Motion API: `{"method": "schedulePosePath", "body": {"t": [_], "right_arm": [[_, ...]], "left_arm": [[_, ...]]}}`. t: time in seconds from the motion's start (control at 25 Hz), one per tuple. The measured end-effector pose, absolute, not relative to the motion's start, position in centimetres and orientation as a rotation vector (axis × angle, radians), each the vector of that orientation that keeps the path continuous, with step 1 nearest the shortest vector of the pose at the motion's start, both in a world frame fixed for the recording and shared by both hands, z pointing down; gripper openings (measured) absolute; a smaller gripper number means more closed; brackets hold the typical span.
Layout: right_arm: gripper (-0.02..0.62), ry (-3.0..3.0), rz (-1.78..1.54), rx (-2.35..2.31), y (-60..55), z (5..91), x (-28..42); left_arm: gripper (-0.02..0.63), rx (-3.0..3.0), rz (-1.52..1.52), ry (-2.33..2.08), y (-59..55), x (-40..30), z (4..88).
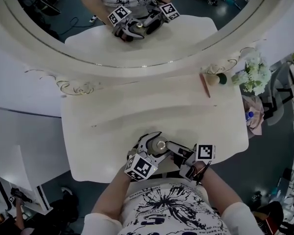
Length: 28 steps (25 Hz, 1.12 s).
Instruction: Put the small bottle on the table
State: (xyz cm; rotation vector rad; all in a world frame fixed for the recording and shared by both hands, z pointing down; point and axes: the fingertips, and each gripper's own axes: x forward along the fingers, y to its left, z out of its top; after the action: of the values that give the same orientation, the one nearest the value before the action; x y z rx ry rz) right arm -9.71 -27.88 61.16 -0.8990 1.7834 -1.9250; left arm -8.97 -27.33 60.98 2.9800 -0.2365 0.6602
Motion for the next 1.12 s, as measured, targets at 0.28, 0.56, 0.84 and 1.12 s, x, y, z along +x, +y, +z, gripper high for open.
{"method": "schedulePosePath", "body": {"t": [0.28, 0.56, 0.84, 1.12], "right_arm": [[0.224, 1.802, -1.928, -0.949, -27.8, 61.4, -9.7], [0.222, 1.810, -1.922, -0.994, -27.9, 61.2, -9.7], [0.221, 1.821, -1.962, -1.090, -27.0, 61.8, -10.2], [0.156, 1.859, -1.928, -1.126, -27.2, 60.8, -10.0]], "left_arm": [[0.342, 2.973, 0.692, -0.236, -27.3, -9.0, 61.9], [0.342, 2.964, 0.677, -0.220, -27.3, -9.0, 61.8], [0.342, 2.940, 0.705, -0.277, -26.7, -9.8, 62.1], [0.342, 2.997, 0.721, -0.370, -26.8, -10.8, 60.3]]}}
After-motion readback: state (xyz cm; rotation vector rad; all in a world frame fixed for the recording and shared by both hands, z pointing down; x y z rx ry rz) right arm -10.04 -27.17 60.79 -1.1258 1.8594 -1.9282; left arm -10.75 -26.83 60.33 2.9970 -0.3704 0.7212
